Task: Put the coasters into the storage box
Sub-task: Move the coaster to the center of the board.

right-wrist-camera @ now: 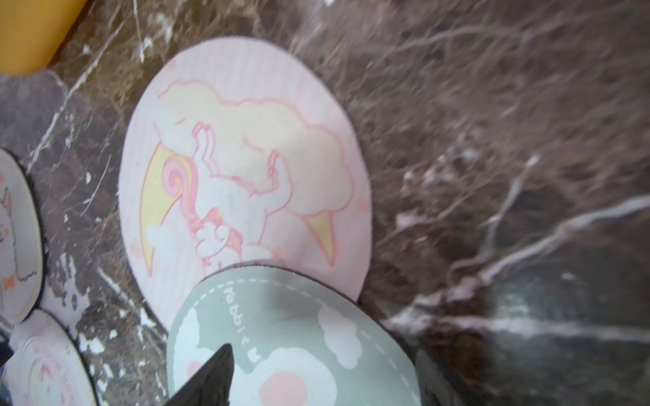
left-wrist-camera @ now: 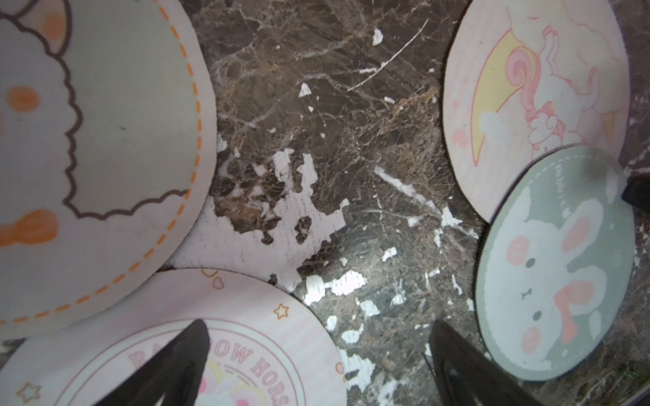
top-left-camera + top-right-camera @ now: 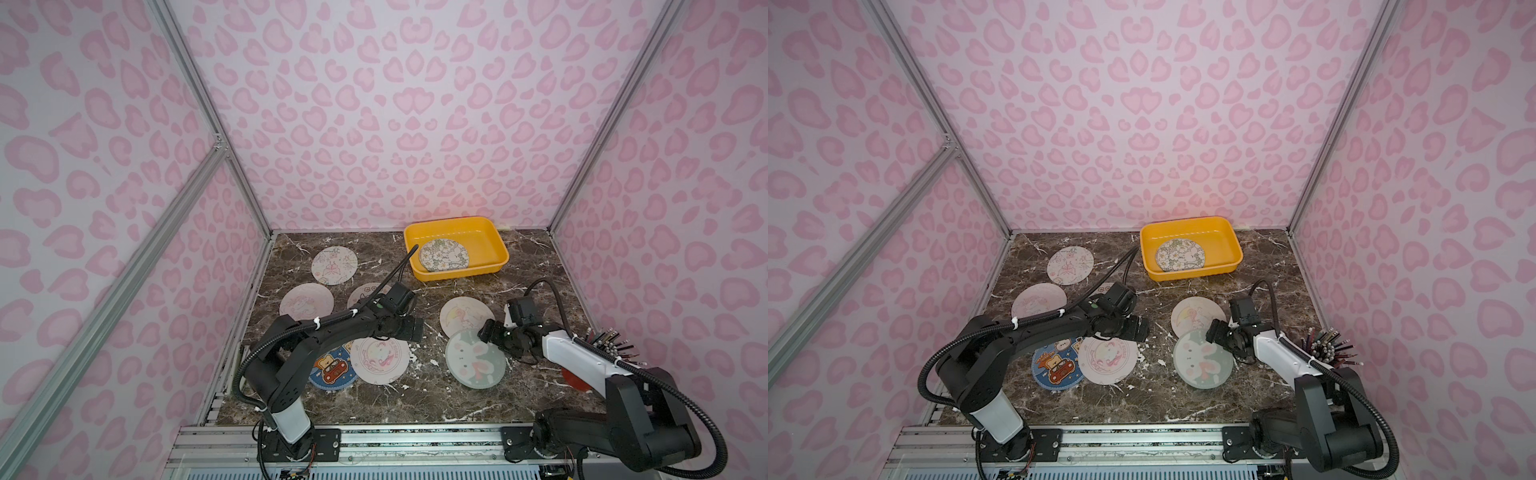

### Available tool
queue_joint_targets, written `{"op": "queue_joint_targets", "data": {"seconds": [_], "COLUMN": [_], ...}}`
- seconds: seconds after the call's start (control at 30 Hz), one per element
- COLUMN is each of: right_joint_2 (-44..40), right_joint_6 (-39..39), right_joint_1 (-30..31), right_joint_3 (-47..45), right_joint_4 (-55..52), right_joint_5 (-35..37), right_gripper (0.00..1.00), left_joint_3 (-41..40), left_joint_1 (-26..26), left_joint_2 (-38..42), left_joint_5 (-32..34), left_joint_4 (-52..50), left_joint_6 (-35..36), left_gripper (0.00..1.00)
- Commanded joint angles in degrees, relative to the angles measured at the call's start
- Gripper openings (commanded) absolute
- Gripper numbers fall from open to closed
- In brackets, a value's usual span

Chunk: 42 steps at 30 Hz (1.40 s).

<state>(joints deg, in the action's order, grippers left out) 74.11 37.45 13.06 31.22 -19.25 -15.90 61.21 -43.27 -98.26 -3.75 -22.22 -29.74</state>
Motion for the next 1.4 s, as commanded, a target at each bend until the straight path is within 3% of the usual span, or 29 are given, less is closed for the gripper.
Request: {"op": "queue_joint_targets", "data": {"seconds": [0.0,0.2,0.37,0.53,0.83,1.37], "right_joint_2": [-0.7,-1.5,-3.3,-6.7,-7.5,-6.0], "right_joint_6": [7.9,10.8,6.0,3.2,2.4,2.2], "right_joint_1": [4.3,10.5,11.1,10.8,10.9,11.6], "right_joint_3": [-2.3,-1.7,1.6,1.1,-1.3,-4.1], "right_joint_4": [-10.0,-8.8,-15.5,-20.1,-16.7,-10.5], "right_joint_5": [-3.3,-4.5,-1.6,-0.4,-1.1,-2.9], "right_gripper": [0.82,0.83,0.84,0.83,0.79,0.7], "left_joint_3": [-0.1,0.3,1.9,3.7,8.9,12.1], "left_joint_1": [-0.5,-2.2,-4.4,-6.3,-7.7,-9.0], "left_joint_2": [0.6,0.1,-1.2,-3.5,-8.5,-14.4], "left_joint_5": [-0.9,-2.6,-4.7,-6.4,-6.1,-7.6], "left_joint_4": [0.2,-1.7,-4.1,-5.9,-10.3,-11.3], "left_joint_6": [0.6,0.9,1.4,1.3,1.6,1.4], "left_gripper": [0.99,1.0,1.0,0.93,0.77,0.67]}}
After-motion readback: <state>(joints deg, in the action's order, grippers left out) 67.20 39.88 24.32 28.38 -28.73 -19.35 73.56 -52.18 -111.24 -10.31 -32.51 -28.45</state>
